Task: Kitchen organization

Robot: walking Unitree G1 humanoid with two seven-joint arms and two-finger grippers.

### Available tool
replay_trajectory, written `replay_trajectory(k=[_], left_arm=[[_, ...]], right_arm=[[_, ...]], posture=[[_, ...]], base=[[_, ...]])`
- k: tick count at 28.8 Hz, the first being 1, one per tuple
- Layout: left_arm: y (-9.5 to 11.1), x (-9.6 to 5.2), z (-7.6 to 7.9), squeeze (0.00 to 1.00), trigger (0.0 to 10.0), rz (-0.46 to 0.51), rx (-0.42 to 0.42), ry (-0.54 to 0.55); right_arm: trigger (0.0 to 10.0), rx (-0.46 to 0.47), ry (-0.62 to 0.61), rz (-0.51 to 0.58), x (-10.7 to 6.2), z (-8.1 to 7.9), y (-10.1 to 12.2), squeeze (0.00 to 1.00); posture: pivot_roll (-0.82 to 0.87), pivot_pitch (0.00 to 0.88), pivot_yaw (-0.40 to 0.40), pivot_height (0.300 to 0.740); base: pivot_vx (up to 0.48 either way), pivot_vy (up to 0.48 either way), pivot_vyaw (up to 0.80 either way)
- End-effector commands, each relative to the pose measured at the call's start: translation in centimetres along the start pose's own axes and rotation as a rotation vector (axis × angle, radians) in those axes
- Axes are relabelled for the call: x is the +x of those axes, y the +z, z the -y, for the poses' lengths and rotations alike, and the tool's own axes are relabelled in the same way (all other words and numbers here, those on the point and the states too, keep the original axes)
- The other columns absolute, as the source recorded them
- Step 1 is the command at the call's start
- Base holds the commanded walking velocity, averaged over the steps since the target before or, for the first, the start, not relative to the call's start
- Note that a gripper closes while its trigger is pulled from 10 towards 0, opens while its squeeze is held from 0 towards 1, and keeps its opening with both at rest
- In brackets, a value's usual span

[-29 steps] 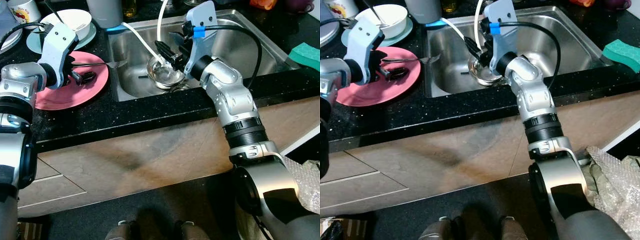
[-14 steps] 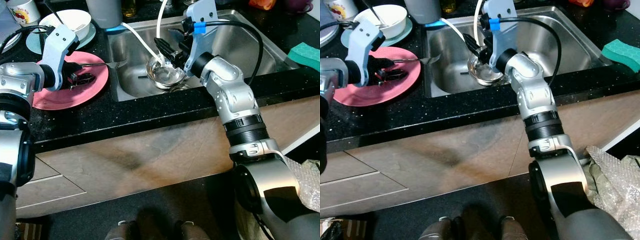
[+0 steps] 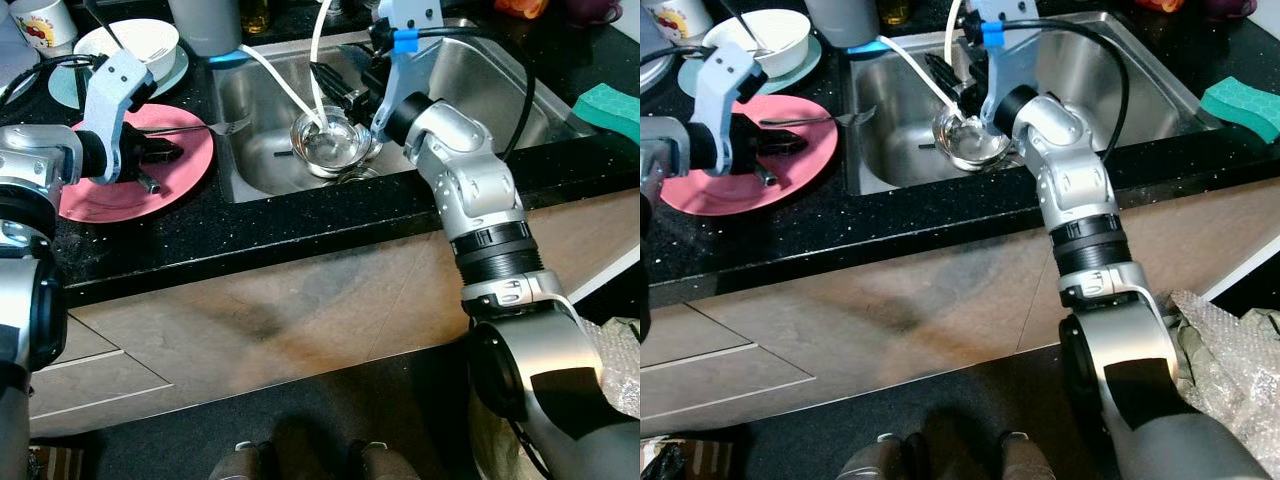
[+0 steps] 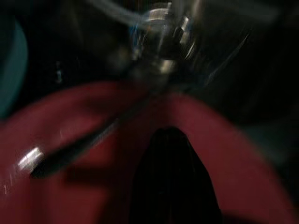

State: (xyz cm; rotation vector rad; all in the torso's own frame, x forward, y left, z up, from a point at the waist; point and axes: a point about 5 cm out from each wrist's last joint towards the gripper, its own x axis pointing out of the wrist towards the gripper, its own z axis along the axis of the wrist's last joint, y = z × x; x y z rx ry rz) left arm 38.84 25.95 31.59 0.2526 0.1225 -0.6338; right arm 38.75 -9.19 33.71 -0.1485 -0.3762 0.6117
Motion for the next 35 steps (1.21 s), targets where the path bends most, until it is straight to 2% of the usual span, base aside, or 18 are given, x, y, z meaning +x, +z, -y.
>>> replay_trajectory(k=[1,6,9,10,11,12,13,20,22,23,26,27,28,30,31,32,34,35], left_arm=[[1.5,-1.0,-0.4,0.00,0.0,0.059,-0.010,-0.013],[2.0,-2.1,-0.6,0.00,0.0,0.061,0.038,-0.044],[0.2,-3.4,-2.1,0.00,0.0,-0.049,0.168,0.181],[0.2,-3.4,-2.1,0.00,0.0,-0.049,0.168,0.181],[-0.4,-3.7,-2.3,0.00,0.0,-0.051,0.171,0.212],[-0.8,-4.0,-2.4,0.00,0.0,-0.047,0.181,0.233],[-1.0,-4.2,-2.3,0.00,0.0,-0.017,0.179,0.248],[-1.1,-5.9,-0.4,0.00,0.0,0.245,0.236,0.312],[-1.2,-6.5,-0.3,0.00,0.0,0.267,0.251,0.337],[-1.4,-7.1,-0.2,0.00,1.1,0.273,0.286,0.372],[-1.6,-7.8,0.1,0.00,1.4,0.269,0.329,0.408],[-1.8,-8.1,0.2,0.00,5.0,0.257,0.331,0.422],[-2.0,-8.2,0.3,0.00,6.0,0.249,0.328,0.429],[-2.3,-8.5,0.8,0.00,10.0,0.237,0.309,0.436],[-2.3,-8.5,0.8,0.00,10.0,0.237,0.309,0.436],[-2.6,-8.5,1.4,0.00,10.0,0.230,0.296,0.430],[-2.6,-8.5,1.4,0.00,10.0,0.230,0.296,0.430],[-2.7,-8.4,1.7,0.00,10.0,0.234,0.292,0.431]], right_arm=[[10.0,0.008,0.002,0.040,0.1,0.1,1.2,0.00],[10.0,0.024,0.004,0.041,0.0,-0.2,1.0,0.00],[10.0,0.071,0.010,0.022,0.1,-1.0,0.0,0.00],[10.0,0.071,0.010,0.022,0.1,-1.0,0.0,0.00],[10.0,0.096,0.011,0.017,0.1,-1.3,-0.3,0.11],[10.0,0.122,0.014,0.014,0.1,-1.6,-0.6,0.74],[10.0,0.153,0.014,0.010,0.2,-1.8,-0.8,1.00],[10.0,0.333,0.017,-0.014,1.1,-3.2,-2.2,1.00],[10.0,0.352,0.018,-0.019,1.3,-3.5,-2.3,1.00],[10.0,0.380,0.021,-0.032,1.6,-3.8,-2.5,1.00],[10.0,0.410,0.023,-0.051,1.9,-4.1,-2.8,1.00],[10.0,0.432,0.023,-0.075,2.1,-4.4,-3.2,1.00],[10.0,0.445,0.023,-0.091,2.2,-4.6,-3.5,1.00],[10.0,0.481,0.032,-0.139,2.6,-5.3,-4.0,1.00],[10.0,0.481,0.032,-0.139,2.6,-5.3,-4.0,1.00],[10.0,0.521,0.032,-0.162,3.0,-5.7,-4.3,0.91],[10.0,0.521,0.032,-0.162,3.0,-5.7,-4.3,0.91],[10.0,0.547,0.030,-0.174,3.2,-6.0,-4.5,0.00]], posture=[[0.04,0.217,0.024,0.740],[0.04,0.211,0.028,0.740],[0.05,0.206,0.033,0.740],[0.05,0.206,0.033,0.740],[0.05,0.206,0.034,0.740],[0.05,0.206,0.034,0.740],[0.05,0.206,0.033,0.740],[0.06,0.208,0.025,0.740],[0.06,0.208,0.024,0.740],[0.07,0.210,0.024,0.740],[0.07,0.213,0.021,0.740],[0.07,0.213,0.021,0.740],[0.07,0.213,0.021,0.740],[0.08,0.217,0.018,0.740],[0.08,0.217,0.018,0.740],[0.08,0.217,0.018,0.740],[0.08,0.217,0.018,0.740],[0.08,0.222,0.018,0.740]], base=[[0.000,0.000,0.00],[0.000,0.000,0.00],[0.000,0.000,0.00],[0.000,0.000,0.00],[0.000,0.000,0.00],[0.000,0.000,0.00],[0.000,0.000,0.00],[0.000,0.000,0.00],[0.000,0.000,0.00],[0.000,0.000,0.00],[0.000,0.000,0.00],[0.000,0.000,0.00],[0.000,0.000,0.00],[0.000,0.000,0.00],[0.000,0.000,0.00],[0.000,0.000,0.00],[0.000,0.000,0.00],[0.000,0.000,0.00]])
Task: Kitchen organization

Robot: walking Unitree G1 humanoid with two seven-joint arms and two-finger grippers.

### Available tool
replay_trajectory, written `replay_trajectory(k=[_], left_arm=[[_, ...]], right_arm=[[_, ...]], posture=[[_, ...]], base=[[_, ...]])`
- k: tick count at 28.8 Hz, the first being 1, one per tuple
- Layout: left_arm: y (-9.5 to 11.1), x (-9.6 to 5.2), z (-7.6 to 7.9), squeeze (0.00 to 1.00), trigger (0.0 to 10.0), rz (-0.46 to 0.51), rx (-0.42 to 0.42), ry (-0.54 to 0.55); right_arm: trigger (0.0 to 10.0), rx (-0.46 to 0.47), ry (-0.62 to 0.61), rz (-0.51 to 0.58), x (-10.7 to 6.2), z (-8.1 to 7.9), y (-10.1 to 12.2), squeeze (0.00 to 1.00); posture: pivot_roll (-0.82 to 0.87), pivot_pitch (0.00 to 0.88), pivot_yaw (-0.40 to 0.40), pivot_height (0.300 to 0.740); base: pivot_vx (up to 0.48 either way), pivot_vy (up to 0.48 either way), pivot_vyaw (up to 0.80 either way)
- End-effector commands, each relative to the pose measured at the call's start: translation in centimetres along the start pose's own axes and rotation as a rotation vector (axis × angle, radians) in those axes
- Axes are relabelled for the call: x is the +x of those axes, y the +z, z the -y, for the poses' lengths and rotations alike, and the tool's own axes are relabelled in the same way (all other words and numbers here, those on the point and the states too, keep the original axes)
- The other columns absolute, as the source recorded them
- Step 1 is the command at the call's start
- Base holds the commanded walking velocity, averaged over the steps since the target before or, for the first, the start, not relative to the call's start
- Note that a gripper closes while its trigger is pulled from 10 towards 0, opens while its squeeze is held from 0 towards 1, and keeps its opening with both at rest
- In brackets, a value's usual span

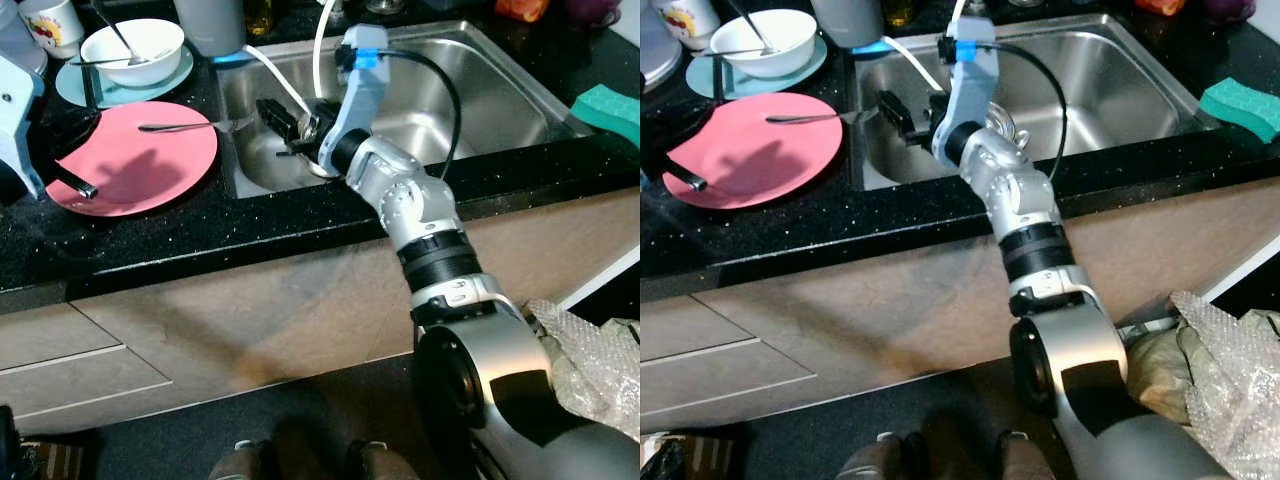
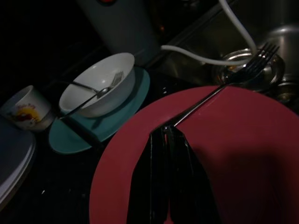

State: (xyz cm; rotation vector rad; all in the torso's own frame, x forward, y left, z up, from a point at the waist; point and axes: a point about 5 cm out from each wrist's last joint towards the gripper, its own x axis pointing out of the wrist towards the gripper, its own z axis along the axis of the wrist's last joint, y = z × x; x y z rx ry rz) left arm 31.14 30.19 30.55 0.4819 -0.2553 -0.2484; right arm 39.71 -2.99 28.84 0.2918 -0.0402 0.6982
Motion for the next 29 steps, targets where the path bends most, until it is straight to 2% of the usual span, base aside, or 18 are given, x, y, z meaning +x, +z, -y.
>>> replay_trajectory(k=[1,2,5,8,11,17,29], left_arm=[[-0.2,-0.1,0.7,0.00,10.0,-0.004,-0.021,0.003],[-0.2,-0.1,0.7,0.00,10.0,-0.004,-0.021,0.003],[-0.1,0.1,1.5,0.00,10.0,-0.001,-0.025,0.006],[-0.1,0.1,1.8,0.00,10.0,-0.003,-0.031,0.003],[-0.1,0.1,2.0,0.00,10.0,-0.008,-0.035,0.000],[0.1,0.1,2.4,0.00,10.0,-0.005,-0.047,0.003],[0.6,-0.3,2.5,0.00,10.0,-0.003,-0.049,-0.011]], right_arm=[[10.0,0.066,-0.006,-0.013,0.6,-0.4,-0.1,0.00],[10.0,0.066,-0.006,-0.013,0.6,-0.4,-0.1,0.00],[10.0,0.189,-0.030,-0.015,1.3,-0.7,-0.2,0.00],[10.0,0.269,-0.016,-0.012,1.7,-1.2,-0.1,0.00],[10.0,0.300,0.000,-0.032,1.9,-1.6,-0.2,0.00],[10.0,0.269,-0.010,-0.091,2.4,-2.3,-1.4,0.00],[10.0,0.255,-0.035,-0.095,2.9,-3.2,-2.1,0.00]], posture=[[0.08,0.226,0.019,0.740],[0.08,0.226,0.019,0.740],[0.08,0.231,0.019,0.740],[0.08,0.235,0.018,0.740],[0.08,0.237,0.018,0.740],[0.08,0.244,0.011,0.740],[0.09,0.256,-0.002,0.740]], base=[[0.000,0.000,0.00],[0.000,0.000,0.00],[0.000,0.000,0.00],[0.000,0.000,0.00],[0.000,0.000,0.00],[0.000,0.000,0.00],[0.000,0.000,0.00]])
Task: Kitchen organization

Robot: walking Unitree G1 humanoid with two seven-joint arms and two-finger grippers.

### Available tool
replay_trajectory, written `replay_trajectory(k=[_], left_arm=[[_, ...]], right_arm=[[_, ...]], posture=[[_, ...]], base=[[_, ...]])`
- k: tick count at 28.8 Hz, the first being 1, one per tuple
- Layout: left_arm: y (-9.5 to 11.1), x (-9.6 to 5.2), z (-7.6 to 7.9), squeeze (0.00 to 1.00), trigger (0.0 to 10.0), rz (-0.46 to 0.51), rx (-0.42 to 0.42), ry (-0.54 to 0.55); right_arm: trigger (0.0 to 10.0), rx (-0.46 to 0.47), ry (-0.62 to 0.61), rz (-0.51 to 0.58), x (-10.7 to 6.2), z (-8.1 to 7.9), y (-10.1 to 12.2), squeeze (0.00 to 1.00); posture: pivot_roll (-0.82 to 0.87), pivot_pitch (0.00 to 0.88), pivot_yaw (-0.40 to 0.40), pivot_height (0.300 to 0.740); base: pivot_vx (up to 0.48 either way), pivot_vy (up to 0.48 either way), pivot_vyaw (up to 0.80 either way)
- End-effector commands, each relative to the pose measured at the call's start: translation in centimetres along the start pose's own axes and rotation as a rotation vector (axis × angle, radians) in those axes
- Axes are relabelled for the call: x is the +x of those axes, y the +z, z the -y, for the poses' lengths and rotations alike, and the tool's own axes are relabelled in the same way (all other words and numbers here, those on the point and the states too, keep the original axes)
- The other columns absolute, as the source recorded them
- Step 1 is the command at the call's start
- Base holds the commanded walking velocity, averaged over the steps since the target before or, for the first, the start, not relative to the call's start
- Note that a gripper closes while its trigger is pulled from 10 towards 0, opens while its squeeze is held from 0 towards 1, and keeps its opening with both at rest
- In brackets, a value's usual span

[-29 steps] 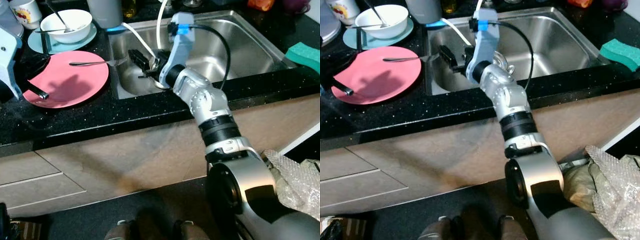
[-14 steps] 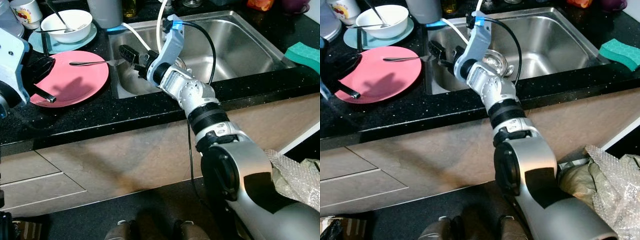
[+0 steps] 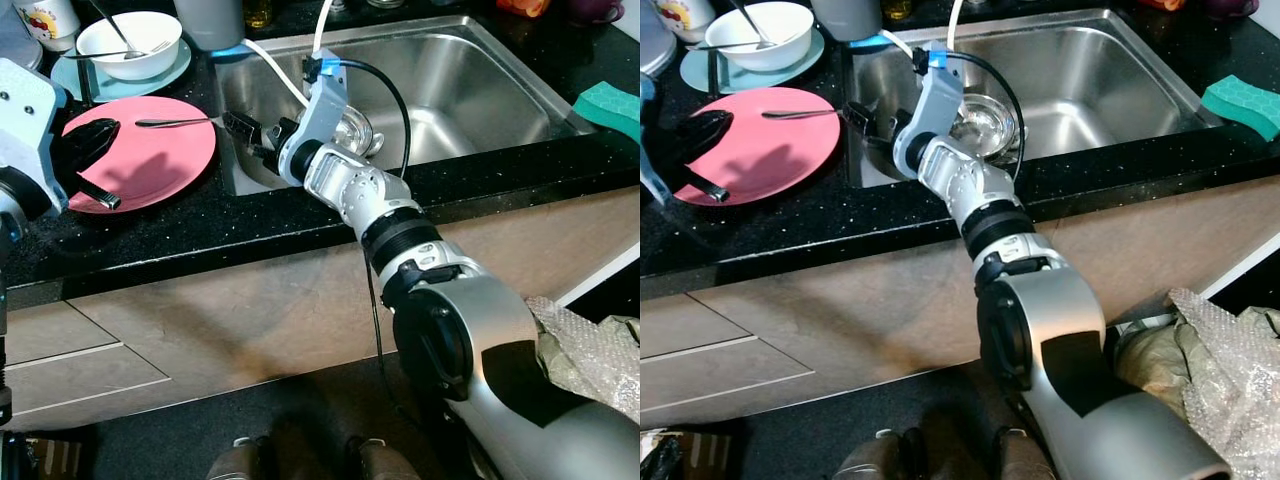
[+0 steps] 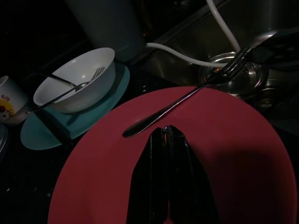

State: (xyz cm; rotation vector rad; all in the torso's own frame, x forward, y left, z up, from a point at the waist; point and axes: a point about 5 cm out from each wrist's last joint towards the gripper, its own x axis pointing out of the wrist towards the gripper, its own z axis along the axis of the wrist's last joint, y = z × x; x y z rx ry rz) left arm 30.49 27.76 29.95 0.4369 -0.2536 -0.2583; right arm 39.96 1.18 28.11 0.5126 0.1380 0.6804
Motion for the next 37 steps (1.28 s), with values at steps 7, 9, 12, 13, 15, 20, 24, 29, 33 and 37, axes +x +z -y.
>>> replay_trajectory(k=[7,9,12,13,15,20,24,29,33,37], left_arm=[[0.1,-0.4,0.5,0.00,10.0,0.009,-0.026,-0.035],[0.1,-0.4,0.8,0.00,10.0,0.014,-0.051,-0.065],[0.1,-0.8,1.4,0.00,10.0,-0.014,-0.073,-0.133],[0.1,-0.8,1.4,0.00,10.0,-0.014,-0.073,-0.133],[0.0,-1.1,1.5,0.00,10.0,-0.037,-0.075,-0.156],[-0.4,-1.8,1.6,0.00,10.0,-0.072,-0.070,-0.191],[-0.8,-2.3,1.9,0.00,10.0,-0.086,-0.073,-0.209],[-0.9,-2.7,2.1,0.00,10.0,-0.073,-0.084,-0.208],[-1.0,-2.9,2.1,0.00,10.0,-0.066,-0.099,-0.202],[-1.0,-2.9,2.1,0.00,10.0,-0.065,-0.101,-0.203]], right_arm=[[10.0,0.015,0.011,0.000,0.6,-1.2,-0.5,0.00],[10.0,0.014,0.012,-0.001,0.6,-1.4,-0.7,0.00],[10.0,0.020,0.006,0.009,0.7,-1.6,-0.7,0.00],[10.0,0.020,0.006,0.009,0.7,-1.6,-0.7,0.00],[10.0,0.027,0.006,0.022,0.8,-1.7,-0.6,0.00],[10.0,0.041,0.009,0.041,0.9,-2.1,-0.5,0.00],[10.0,0.043,0.012,0.041,1.0,-2.3,-0.7,0.00],[10.0,0.040,0.014,0.040,1.1,-2.5,-1.0,0.00],[10.0,0.041,0.015,0.037,1.1,-2.5,-1.3,0.00],[2.6,0.042,0.017,0.039,1.1,-2.6,-1.4,0.00]], posture=[[0.09,0.254,-0.009,0.740],[0.09,0.254,-0.009,0.740],[0.09,0.255,-0.009,0.740],[0.09,0.255,-0.009,0.740],[0.10,0.258,-0.009,0.740],[0.10,0.262,-0.014,0.740],[0.10,0.264,-0.019,0.740],[0.10,0.265,-0.020,0.740],[0.10,0.265,-0.022,0.740],[0.10,0.266,-0.023,0.740]], base=[[0.000,0.000,0.00],[0.000,0.000,0.00],[0.000,0.000,0.00],[0.000,0.000,0.00],[0.000,0.000,0.00],[0.000,0.000,0.00],[0.000,0.000,0.00],[0.000,0.000,0.00],[0.000,0.000,0.00],[0.000,0.000,0.00]])
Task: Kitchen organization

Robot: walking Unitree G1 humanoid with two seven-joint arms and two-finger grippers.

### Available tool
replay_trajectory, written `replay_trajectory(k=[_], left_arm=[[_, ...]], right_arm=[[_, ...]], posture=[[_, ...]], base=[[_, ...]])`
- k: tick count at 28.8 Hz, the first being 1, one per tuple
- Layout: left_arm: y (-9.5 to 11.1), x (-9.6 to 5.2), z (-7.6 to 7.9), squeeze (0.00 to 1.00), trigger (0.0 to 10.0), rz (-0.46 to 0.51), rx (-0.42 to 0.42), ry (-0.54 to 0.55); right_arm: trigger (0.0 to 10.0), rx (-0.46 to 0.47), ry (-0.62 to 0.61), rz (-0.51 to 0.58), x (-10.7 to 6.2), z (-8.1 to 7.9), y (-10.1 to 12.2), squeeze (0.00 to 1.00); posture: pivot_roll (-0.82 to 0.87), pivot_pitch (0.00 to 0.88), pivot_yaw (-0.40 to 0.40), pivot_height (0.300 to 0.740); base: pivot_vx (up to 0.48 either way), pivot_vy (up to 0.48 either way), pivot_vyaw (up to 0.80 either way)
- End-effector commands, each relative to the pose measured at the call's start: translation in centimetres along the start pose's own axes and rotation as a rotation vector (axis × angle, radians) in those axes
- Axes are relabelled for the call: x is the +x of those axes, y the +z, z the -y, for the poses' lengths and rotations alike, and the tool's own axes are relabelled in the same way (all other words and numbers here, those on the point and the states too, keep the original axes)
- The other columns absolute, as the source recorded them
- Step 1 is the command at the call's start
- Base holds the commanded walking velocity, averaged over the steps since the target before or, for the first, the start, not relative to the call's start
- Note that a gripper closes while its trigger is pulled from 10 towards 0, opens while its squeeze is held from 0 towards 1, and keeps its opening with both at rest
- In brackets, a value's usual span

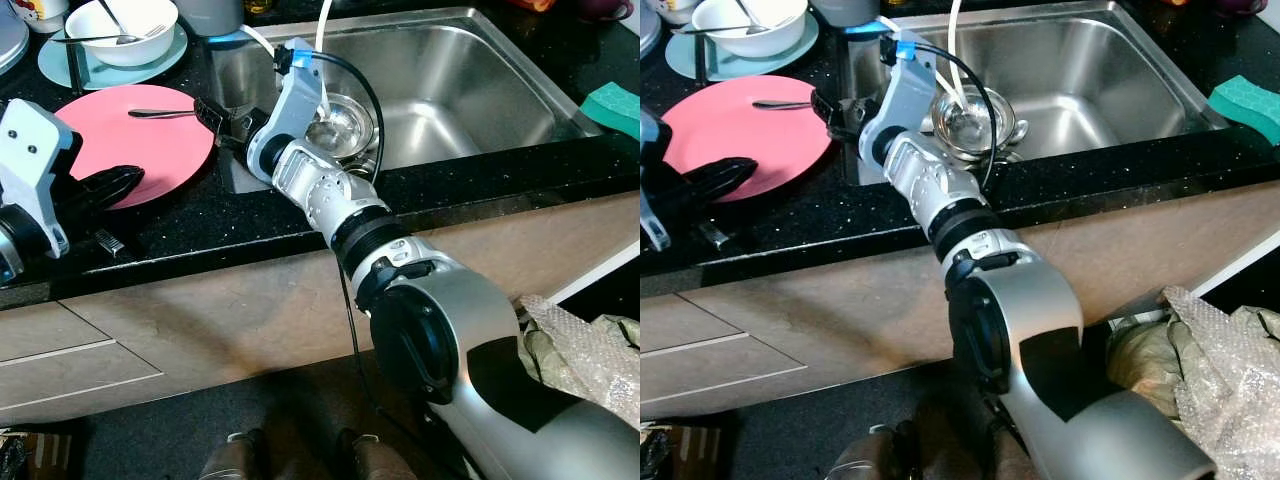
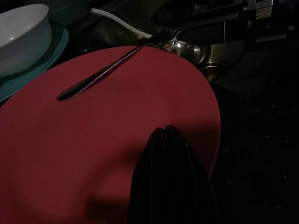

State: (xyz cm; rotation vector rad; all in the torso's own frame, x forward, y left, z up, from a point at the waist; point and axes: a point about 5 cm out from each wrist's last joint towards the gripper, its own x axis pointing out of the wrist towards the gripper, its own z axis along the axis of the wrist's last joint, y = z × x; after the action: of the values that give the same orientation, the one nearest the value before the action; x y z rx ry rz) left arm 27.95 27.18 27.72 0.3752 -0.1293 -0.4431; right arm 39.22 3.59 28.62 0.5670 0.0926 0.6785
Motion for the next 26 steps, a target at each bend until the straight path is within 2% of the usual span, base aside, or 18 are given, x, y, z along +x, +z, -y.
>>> replay_trajectory(k=[1,3,4,5,26], left_arm=[[0.0,-0.3,0.2,0.00,10.0,0.006,-0.004,-0.008],[0.0,-0.3,0.2,0.00,10.0,0.008,-0.003,-0.010],[0.0,-0.3,0.2,0.00,10.0,0.008,-0.003,-0.010],[0.0,-0.3,0.3,0.00,10.0,0.008,-0.001,-0.011],[0.1,-0.1,0.1,0.00,10.0,0.006,0.021,-0.011]], right_arm=[[1.7,0.007,0.001,-0.016,0.1,-0.3,-0.6,0.00],[0.7,0.008,0.000,-0.012,0.1,-0.3,-0.6,0.00],[0.7,0.008,0.000,-0.012,0.1,-0.3,-0.6,0.00],[0.1,0.010,-0.002,-0.007,0.1,-0.3,-0.6,0.00],[0.0,0.021,0.006,0.031,0.3,-0.8,0.4,0.00]], posture=[[0.10,0.266,-0.023,0.740],[0.10,0.265,-0.022,0.740],[0.10,0.265,-0.022,0.740],[0.10,0.264,-0.021,0.740],[0.10,0.249,-0.018,0.740]], base=[[0.000,0.000,0.00],[0.000,0.000,0.00],[0.000,0.000,0.00],[0.000,0.000,0.00],[0.000,0.000,0.00]])
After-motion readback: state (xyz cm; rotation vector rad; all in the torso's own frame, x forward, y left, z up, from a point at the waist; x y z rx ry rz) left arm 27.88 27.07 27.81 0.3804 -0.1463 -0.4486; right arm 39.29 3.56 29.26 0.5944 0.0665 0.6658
